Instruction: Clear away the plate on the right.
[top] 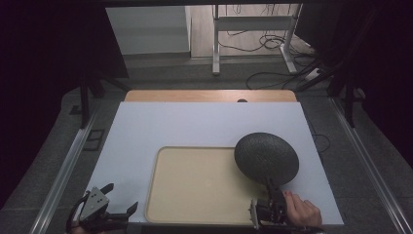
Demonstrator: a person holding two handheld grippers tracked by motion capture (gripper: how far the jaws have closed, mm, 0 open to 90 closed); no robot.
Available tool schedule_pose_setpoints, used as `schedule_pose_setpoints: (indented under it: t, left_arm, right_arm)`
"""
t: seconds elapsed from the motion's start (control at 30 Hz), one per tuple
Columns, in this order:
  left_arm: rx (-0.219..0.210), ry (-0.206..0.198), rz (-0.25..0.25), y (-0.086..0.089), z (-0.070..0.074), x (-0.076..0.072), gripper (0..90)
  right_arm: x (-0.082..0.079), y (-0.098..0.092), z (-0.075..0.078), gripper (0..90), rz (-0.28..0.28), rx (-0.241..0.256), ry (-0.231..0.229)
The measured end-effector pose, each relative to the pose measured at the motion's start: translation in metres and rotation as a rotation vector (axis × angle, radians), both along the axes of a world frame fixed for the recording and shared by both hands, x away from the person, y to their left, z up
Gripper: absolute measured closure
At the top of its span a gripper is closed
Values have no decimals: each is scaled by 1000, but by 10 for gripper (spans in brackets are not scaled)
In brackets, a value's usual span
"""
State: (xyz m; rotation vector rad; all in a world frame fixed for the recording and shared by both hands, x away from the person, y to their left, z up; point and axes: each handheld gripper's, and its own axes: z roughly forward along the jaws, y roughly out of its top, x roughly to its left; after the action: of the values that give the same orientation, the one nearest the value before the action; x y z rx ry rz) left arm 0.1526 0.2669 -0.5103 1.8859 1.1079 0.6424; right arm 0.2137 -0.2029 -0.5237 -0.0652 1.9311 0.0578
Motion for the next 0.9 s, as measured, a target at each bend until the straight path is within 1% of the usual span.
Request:
schedule_pose_setpoints:
  t: [0.03,0.07,0.1,0.13,0.17,0.2,0.23,0.27,0.3,0.33,0.37,0.4,0.43,0.5,0.53,0.57,0.6,0.63,0.67,0.7,0.8,0.83,0.87,0.9]
  left_arm:
    - [0,0,0,0,0,0,0]
    - [1,1,-1,0,0,0,0]
    - [1,1,-1,0,0,0,0]
    - [1,1,-1,0,0,0,0]
    - [2,1,-1,0,0,0,0]
    - [2,2,-1,0,0,0,0]
    - [2,2,-1,0,0,0,0]
    - [2,2,-1,0,0,0,0]
    - [2,2,-1,0,0,0,0]
    - [2,1,0,0,0,0,0]
    - [2,1,0,0,0,0,0]
    - [2,1,1,0,0,0,0]
    - [2,1,1,0,0,0,0]
    - [2,1,1,0,0,0,0]
    - [3,1,1,0,0,0,0]
    - [3,2,1,0,0,0,0]
    - [4,2,0,0,0,0,0]
    - [4,2,1,0,0,0,0]
    - [3,2,1,0,0,0,0]
    - [4,2,1,0,0,0,0]
    - [5,4,0,0,-1,0,0]
    - [5,3,0,0,-1,0,0]
    - [5,3,0,0,-1,0,0]
    - [5,3,0,0,0,0,0]
  right_arm:
    - [0,0,0,820,0,0,0]
    - [-1,4,0,820,13,4,-5]
    - [-3,6,3,820,4,-9,5]
    - [-5,8,4,820,-7,-24,-3]
    - [-5,10,3,820,13,-12,4]
    - [-5,11,2,820,28,-4,-5]
    - [-5,11,2,820,28,-4,-5]
    - [-7,15,3,819,30,-11,7]
    - [-6,17,1,818,53,4,-4]
    - [-8,19,3,817,48,-12,9]
    - [-8,21,3,817,59,-15,10]
    - [-8,22,1,817,76,2,-2]
    - [-9,24,1,816,80,-3,4]
    - [-10,27,0,816,98,1,0]
    - [-12,29,2,814,82,-17,10]
    - [-12,30,1,814,92,-13,6]
    - [-12,32,0,813,102,1,3]
    - [-13,33,2,813,98,-28,15]
    - [-13,34,-1,813,112,-4,6]
    - [-13,36,0,813,121,-10,6]
    - [-15,40,-1,813,133,5,6]
    - [-17,42,1,813,119,-10,17]
    - [-16,43,0,813,145,-6,9]
    - [-16,45,-1,813,155,-4,5]
